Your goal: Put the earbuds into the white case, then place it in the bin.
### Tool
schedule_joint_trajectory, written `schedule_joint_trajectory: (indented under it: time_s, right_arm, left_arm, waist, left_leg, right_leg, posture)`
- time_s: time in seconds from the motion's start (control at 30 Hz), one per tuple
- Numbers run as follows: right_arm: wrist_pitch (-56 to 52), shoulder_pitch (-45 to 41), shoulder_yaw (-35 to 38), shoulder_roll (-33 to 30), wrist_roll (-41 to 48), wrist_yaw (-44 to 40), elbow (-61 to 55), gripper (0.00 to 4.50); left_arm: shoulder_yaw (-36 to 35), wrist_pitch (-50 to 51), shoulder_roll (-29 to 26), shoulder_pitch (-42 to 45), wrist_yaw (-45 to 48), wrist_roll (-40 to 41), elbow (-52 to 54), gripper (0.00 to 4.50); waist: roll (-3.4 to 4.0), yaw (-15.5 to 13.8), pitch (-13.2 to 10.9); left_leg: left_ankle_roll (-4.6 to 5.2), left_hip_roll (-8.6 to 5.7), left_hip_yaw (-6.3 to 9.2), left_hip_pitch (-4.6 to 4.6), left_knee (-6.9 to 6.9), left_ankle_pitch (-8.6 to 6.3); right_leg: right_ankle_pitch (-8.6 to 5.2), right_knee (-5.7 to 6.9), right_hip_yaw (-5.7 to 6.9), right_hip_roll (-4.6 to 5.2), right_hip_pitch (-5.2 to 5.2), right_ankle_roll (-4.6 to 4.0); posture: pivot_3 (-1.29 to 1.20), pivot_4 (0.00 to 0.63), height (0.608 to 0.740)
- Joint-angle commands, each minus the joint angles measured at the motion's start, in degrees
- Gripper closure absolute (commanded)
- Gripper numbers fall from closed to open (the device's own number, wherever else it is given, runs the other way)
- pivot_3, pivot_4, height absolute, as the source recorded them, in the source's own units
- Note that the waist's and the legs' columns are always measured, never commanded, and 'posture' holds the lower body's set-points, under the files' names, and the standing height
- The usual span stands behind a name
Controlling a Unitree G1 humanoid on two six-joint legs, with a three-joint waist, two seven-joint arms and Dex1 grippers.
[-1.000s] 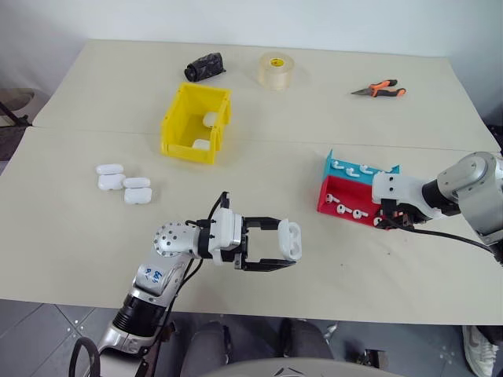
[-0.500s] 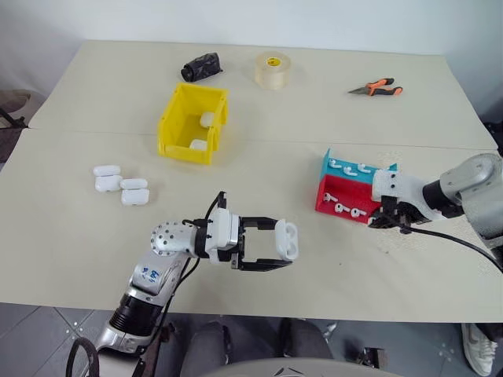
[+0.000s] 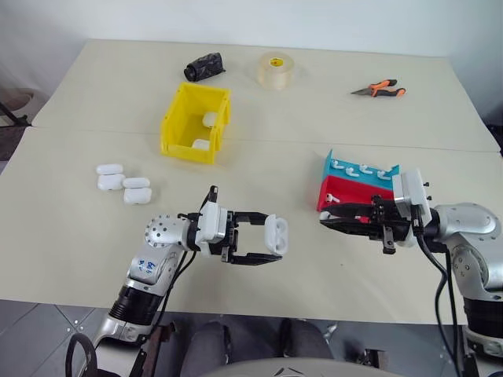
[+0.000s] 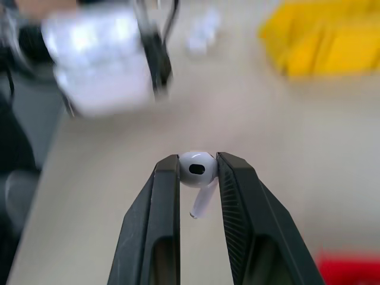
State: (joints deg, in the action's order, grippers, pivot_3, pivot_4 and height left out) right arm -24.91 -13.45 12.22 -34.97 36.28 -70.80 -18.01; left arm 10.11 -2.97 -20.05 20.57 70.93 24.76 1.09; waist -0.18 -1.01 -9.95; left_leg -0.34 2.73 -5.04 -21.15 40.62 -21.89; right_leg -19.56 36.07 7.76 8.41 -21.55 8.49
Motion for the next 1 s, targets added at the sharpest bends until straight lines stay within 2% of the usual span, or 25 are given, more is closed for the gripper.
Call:
schedule_joint_trajectory:
  time_s: [0.03,0.17,0.37,1.0]
  right_arm:
    - [-0.5,1.8,1.5,4.1,6.6,6.1,-6.0,3.84]
    - [1.3,3.6,-0.7,9.8,9.6,10.9,-9.9,3.84]
    - [3.9,4.1,-5.3,14.7,9.3,14.2,-12.1,3.84]
    - [20.2,7.6,-11.9,16.5,0.0,10.5,-1.9,3.84]
  left_arm:
    - [-0.5,-0.2,-0.1,1.6,1.1,1.3,0.0,1.78]
    - [-0.3,2.3,-0.1,2.8,0.7,1.3,-0.6,1.78]
    - [0.1,6.3,0.0,3.9,1.4,2.3,0.2,1.78]
    - [-0.3,8.8,2.1,5.2,0.6,3.5,1.9,1.78]
  waist:
    - [0.00,-0.3,0.0]
    - [0.00,-0.3,0.0]
    - [0.01,-0.2,0.0]
    - [0.01,-0.1,0.0]
  left_leg:
    - [0.00,-0.02,0.00,0.00,0.00,0.00]
    - [0.01,-0.04,0.00,0.01,0.00,0.00]
    - [0.00,-0.04,-0.02,0.03,-0.01,0.00]
    - [0.01,-0.04,-0.04,0.05,-0.02,0.00]
  right_leg:
    - [0.00,0.00,-0.01,0.00,0.00,0.00]
    - [0.02,0.00,-0.02,0.00,0.01,0.04]
    - [0.02,0.01,-0.03,-0.01,0.00,0.04]
    - [0.02,0.00,-0.04,-0.01,0.00,0.04]
  posture:
    - [0.00,0.150,0.740]
    - [0.00,0.150,0.740]
    - [0.00,0.150,0.740]
    - [0.00,0.150,0.740]
